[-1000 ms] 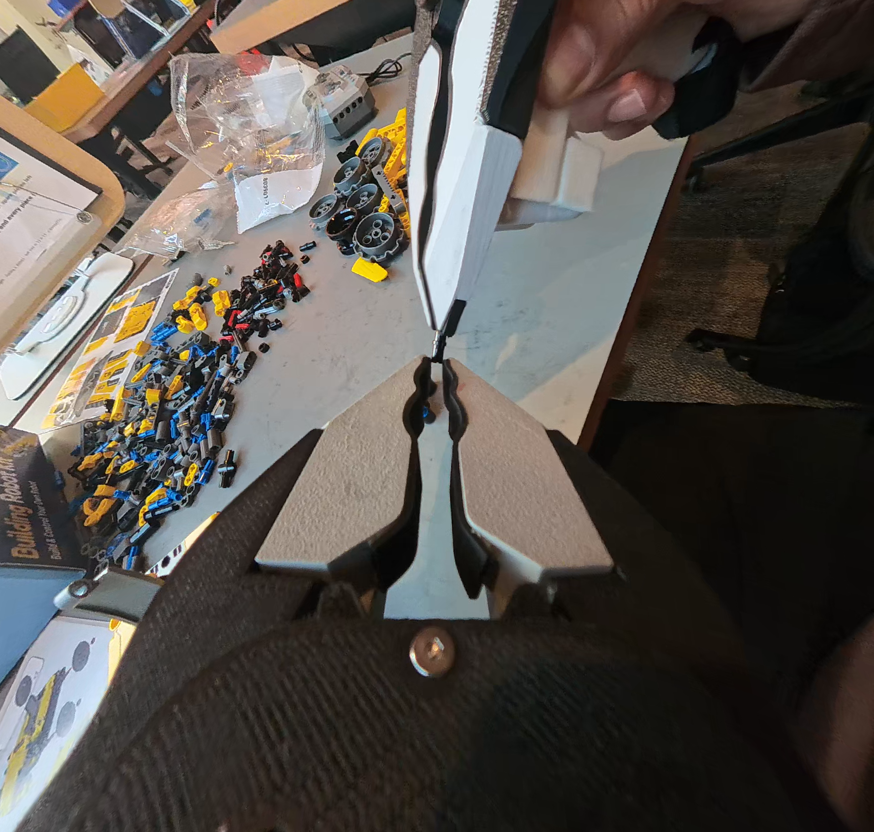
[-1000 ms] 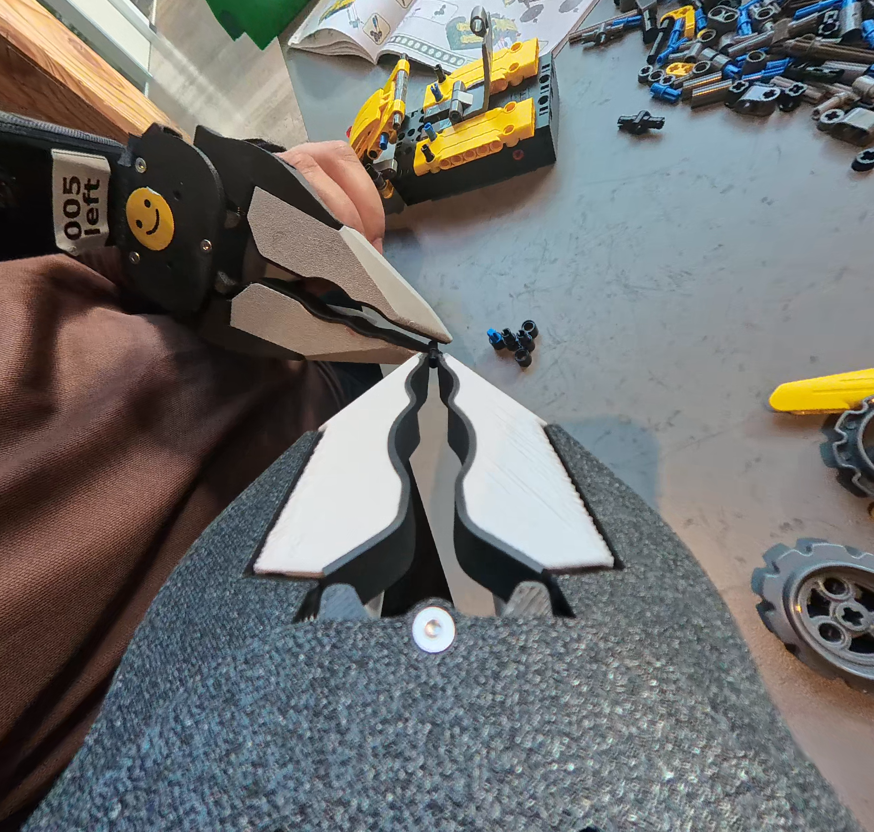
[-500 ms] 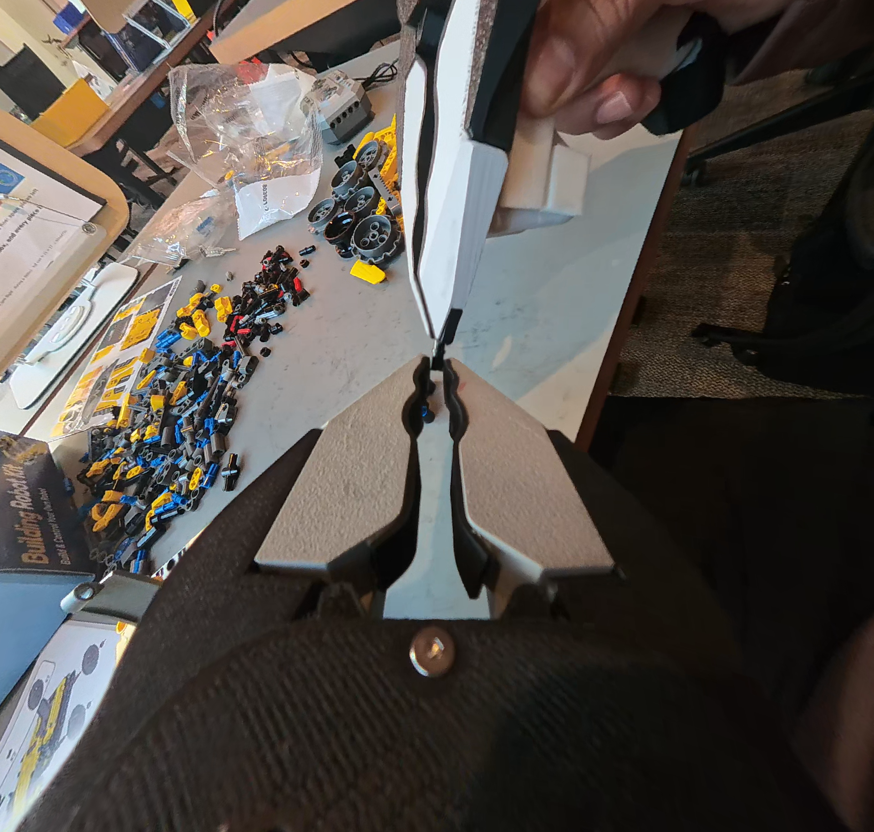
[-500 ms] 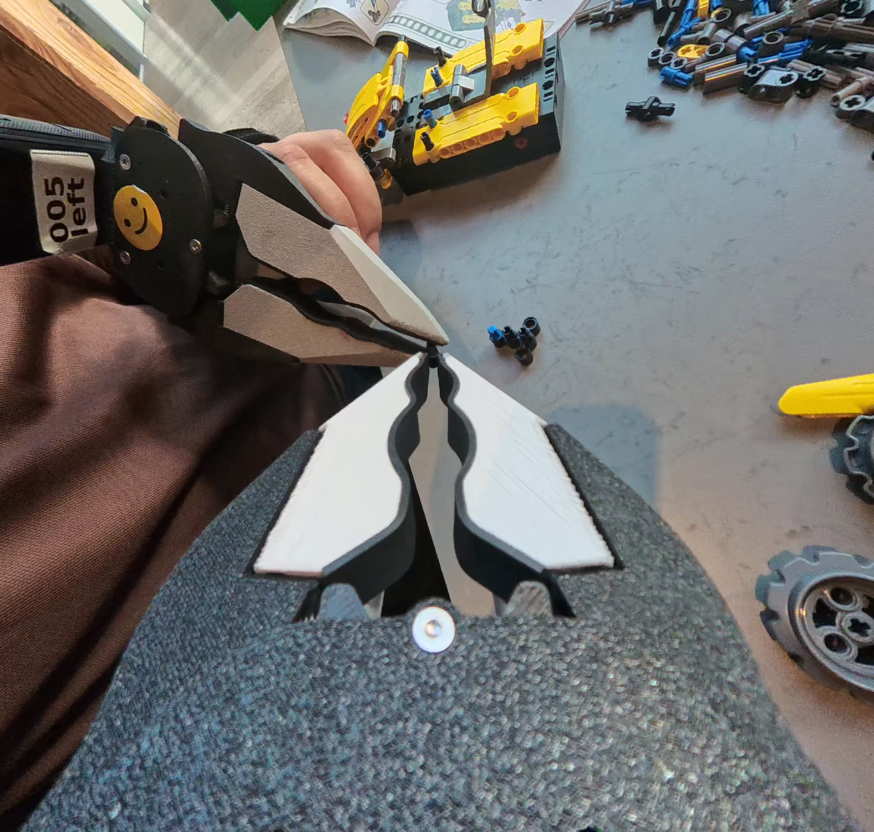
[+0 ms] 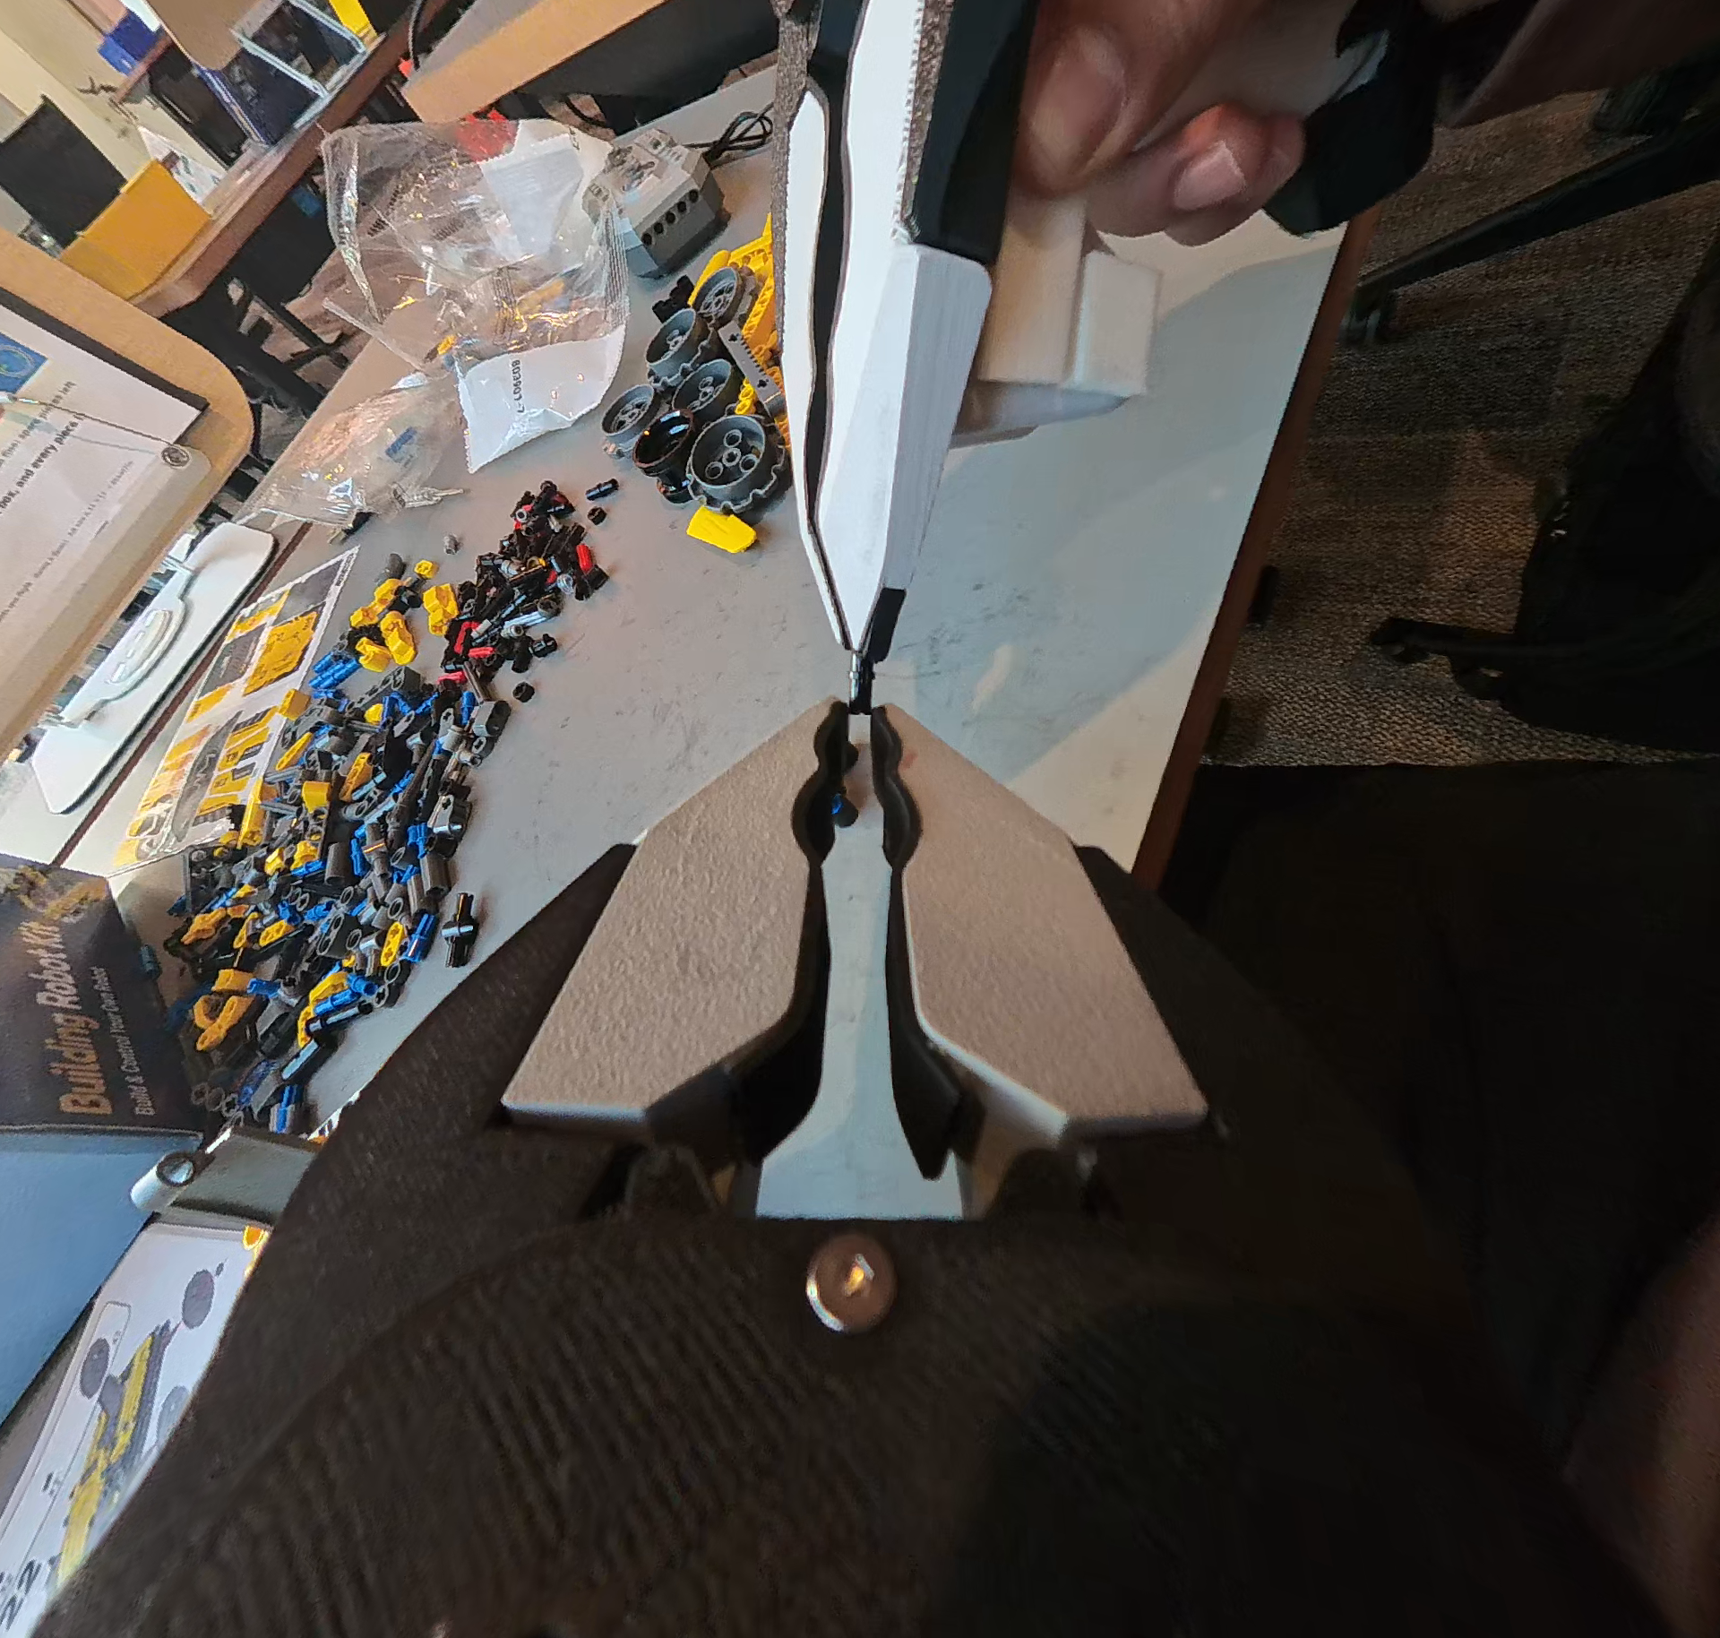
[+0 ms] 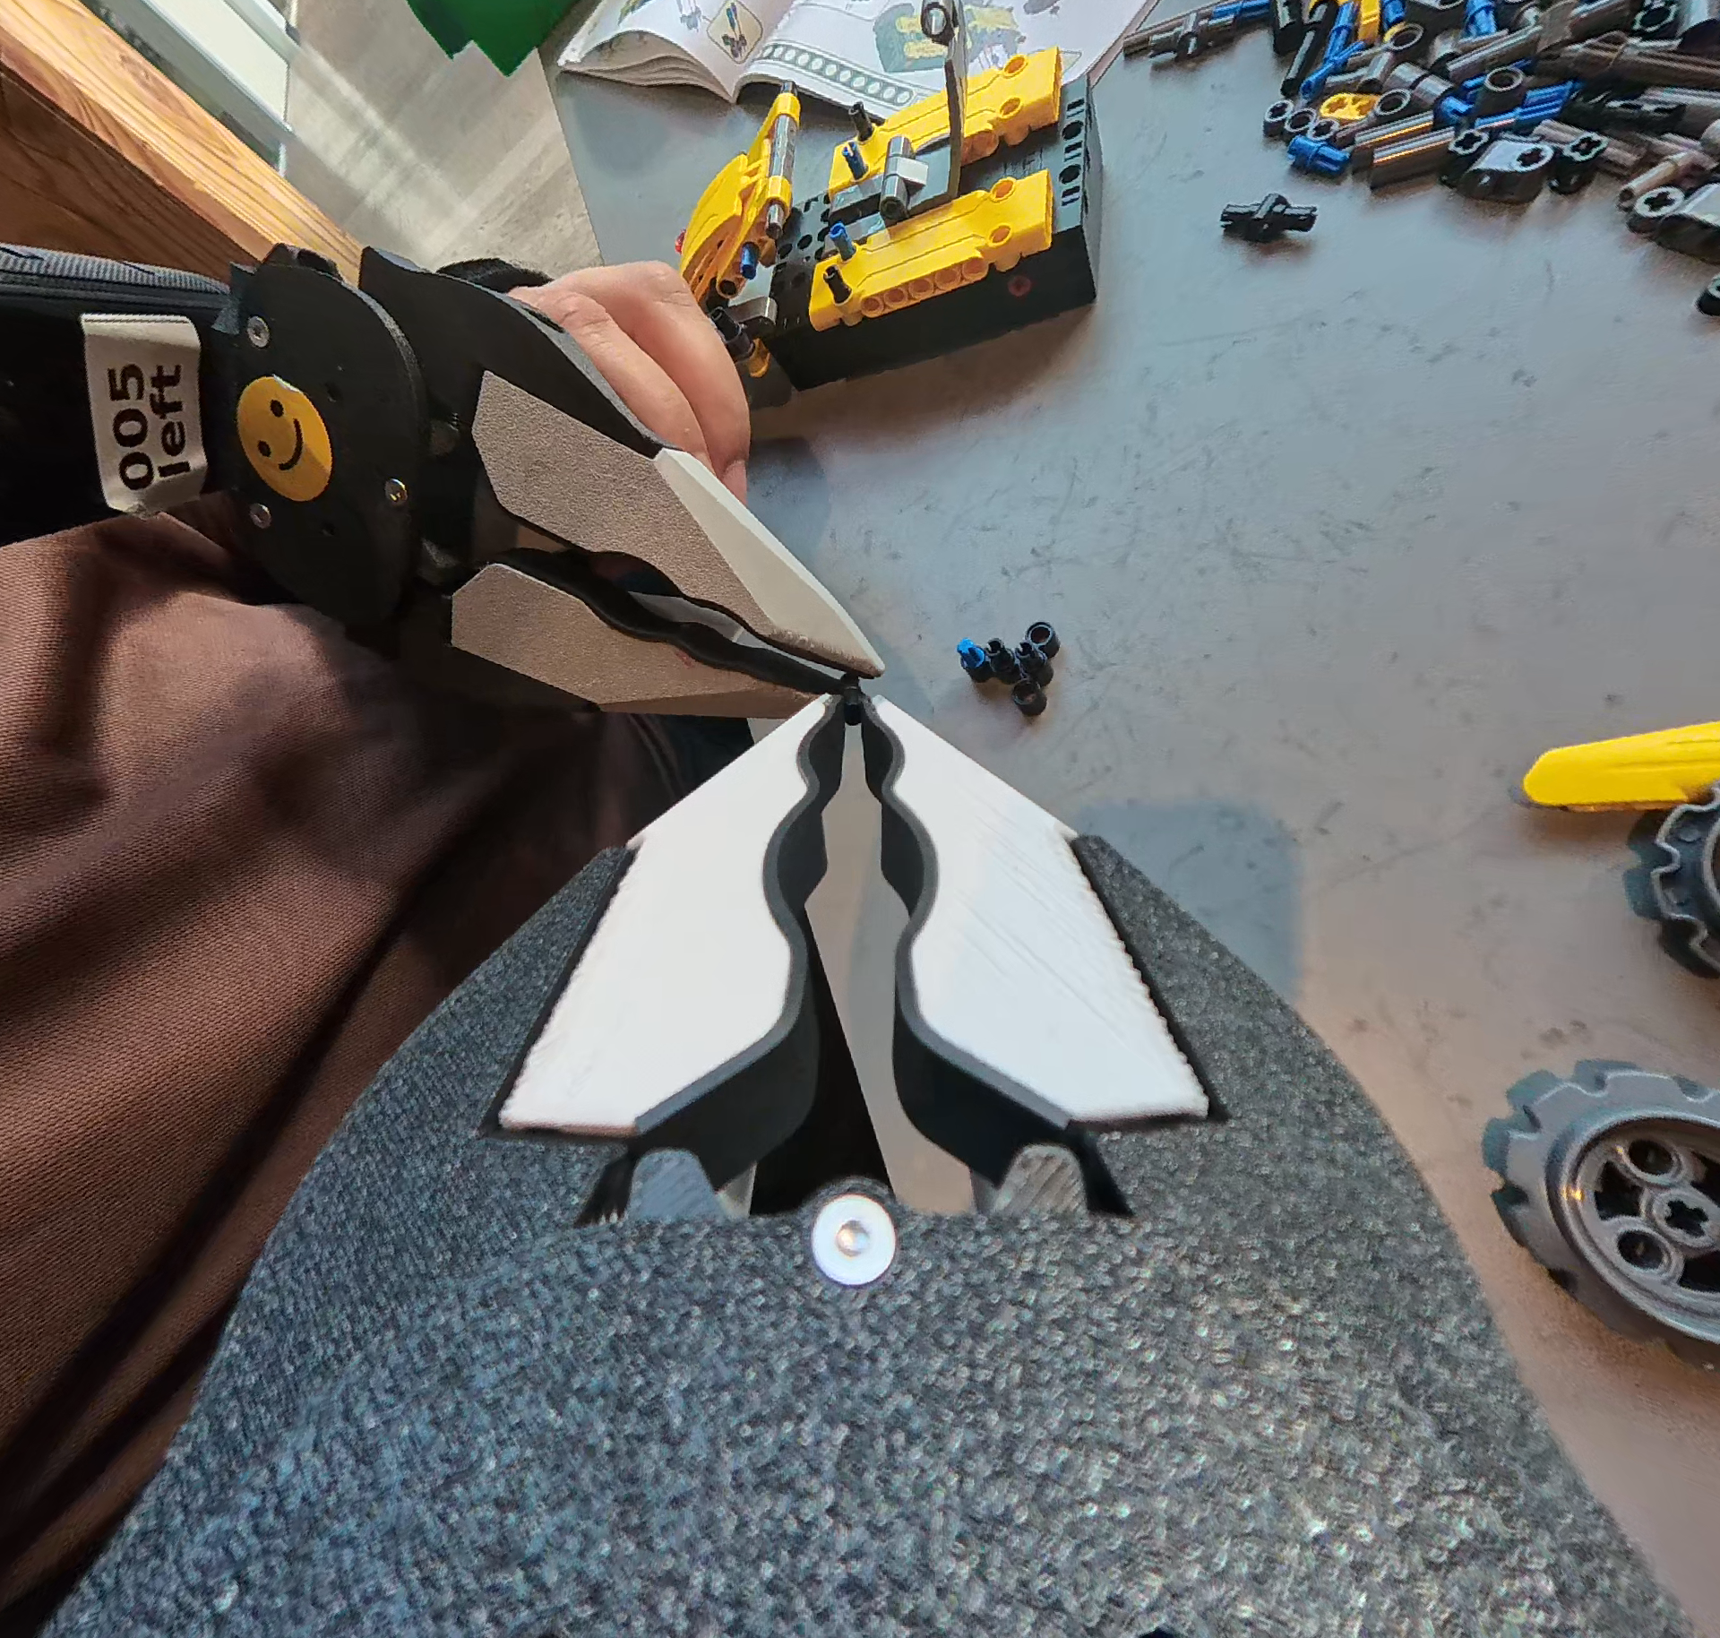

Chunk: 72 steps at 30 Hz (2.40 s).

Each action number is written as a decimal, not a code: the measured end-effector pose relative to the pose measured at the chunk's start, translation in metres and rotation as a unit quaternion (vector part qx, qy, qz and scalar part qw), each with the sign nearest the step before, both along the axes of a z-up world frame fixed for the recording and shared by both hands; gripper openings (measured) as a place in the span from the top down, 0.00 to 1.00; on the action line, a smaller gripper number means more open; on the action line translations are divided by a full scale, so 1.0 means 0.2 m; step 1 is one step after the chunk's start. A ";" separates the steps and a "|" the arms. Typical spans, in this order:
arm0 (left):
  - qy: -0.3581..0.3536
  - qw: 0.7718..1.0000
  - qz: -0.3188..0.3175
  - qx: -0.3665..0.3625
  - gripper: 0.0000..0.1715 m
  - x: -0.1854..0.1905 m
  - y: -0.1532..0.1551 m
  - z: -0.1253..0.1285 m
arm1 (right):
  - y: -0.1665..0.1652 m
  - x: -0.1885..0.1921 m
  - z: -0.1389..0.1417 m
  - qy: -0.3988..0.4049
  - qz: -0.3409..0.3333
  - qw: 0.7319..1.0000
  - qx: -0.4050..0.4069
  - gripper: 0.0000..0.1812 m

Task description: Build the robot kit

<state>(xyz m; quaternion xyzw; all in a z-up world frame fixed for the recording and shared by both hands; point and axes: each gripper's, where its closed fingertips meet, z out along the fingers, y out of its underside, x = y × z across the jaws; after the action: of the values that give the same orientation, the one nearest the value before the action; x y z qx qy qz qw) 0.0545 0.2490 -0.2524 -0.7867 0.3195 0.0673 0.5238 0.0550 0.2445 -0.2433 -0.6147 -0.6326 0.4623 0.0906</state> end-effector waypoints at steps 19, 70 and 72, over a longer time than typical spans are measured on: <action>-0.015 0.999 0.009 -0.041 1.00 -0.02 -0.01 -0.06 | 0.04 0.00 -0.02 -0.004 -0.016 1.000 -0.012 1.00; -0.015 0.997 -0.014 -0.076 0.99 0.04 -0.03 -0.10 | -0.04 0.01 -0.11 -0.050 0.003 0.996 -0.076 1.00; -0.017 0.997 -0.011 -0.075 0.99 0.03 -0.03 -0.10 | -0.04 0.00 -0.11 -0.050 0.001 0.996 -0.079 1.00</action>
<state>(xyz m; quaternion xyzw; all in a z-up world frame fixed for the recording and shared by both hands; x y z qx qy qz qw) 0.0609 0.2435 -0.2730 -0.8211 0.3233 0.0236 0.4698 0.0555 0.2360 -0.2645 -0.6416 -0.5983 0.4799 0.0096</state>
